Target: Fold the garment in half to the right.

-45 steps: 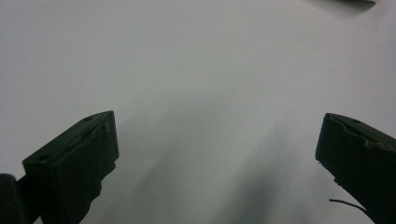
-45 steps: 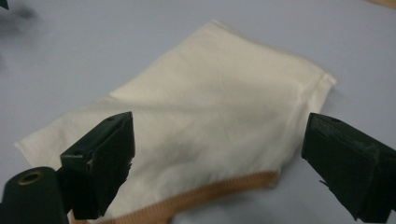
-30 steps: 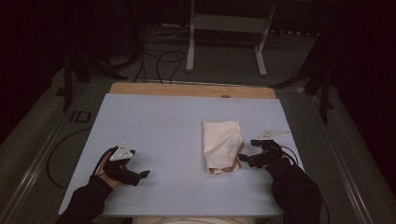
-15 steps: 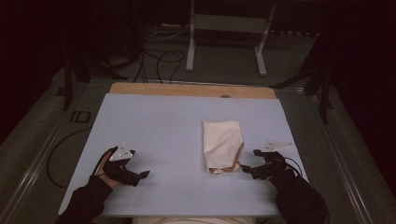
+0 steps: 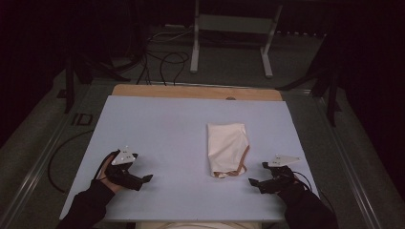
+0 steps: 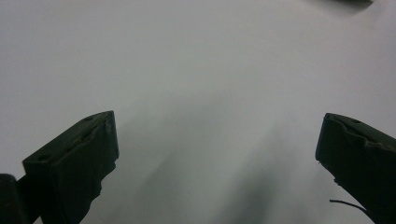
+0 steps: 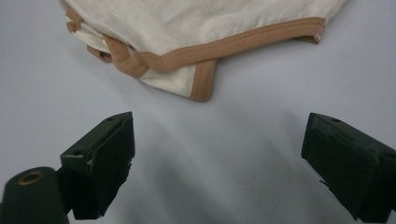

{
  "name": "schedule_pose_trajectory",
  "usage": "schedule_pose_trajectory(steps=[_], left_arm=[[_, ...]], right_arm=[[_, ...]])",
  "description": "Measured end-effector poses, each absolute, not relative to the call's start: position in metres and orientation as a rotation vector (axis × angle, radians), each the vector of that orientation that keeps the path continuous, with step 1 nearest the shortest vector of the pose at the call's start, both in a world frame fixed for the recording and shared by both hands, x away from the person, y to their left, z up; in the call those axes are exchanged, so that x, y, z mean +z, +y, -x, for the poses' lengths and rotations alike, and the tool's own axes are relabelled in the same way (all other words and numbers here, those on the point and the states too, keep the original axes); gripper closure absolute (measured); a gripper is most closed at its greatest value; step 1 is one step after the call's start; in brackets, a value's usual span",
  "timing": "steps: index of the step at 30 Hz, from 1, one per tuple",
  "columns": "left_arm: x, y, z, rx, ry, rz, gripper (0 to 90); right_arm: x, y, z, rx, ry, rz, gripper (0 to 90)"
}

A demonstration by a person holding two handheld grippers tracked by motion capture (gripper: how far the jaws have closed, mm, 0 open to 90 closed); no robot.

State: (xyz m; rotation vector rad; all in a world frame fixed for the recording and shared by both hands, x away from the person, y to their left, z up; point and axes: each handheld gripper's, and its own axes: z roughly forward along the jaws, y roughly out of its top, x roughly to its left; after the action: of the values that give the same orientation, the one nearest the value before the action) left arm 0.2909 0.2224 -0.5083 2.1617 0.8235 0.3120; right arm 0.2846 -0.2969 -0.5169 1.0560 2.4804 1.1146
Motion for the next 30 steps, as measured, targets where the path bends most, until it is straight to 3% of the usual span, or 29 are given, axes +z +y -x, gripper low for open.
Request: schedule_pose_trajectory(steps=[30], left_arm=[[-0.509,0.223,-0.2899,0.316,0.82,-2.17,0.1]], right_arm=[[-0.5194,-0.2943,-0.2896,1.078,2.484,-1.024,9.7]])
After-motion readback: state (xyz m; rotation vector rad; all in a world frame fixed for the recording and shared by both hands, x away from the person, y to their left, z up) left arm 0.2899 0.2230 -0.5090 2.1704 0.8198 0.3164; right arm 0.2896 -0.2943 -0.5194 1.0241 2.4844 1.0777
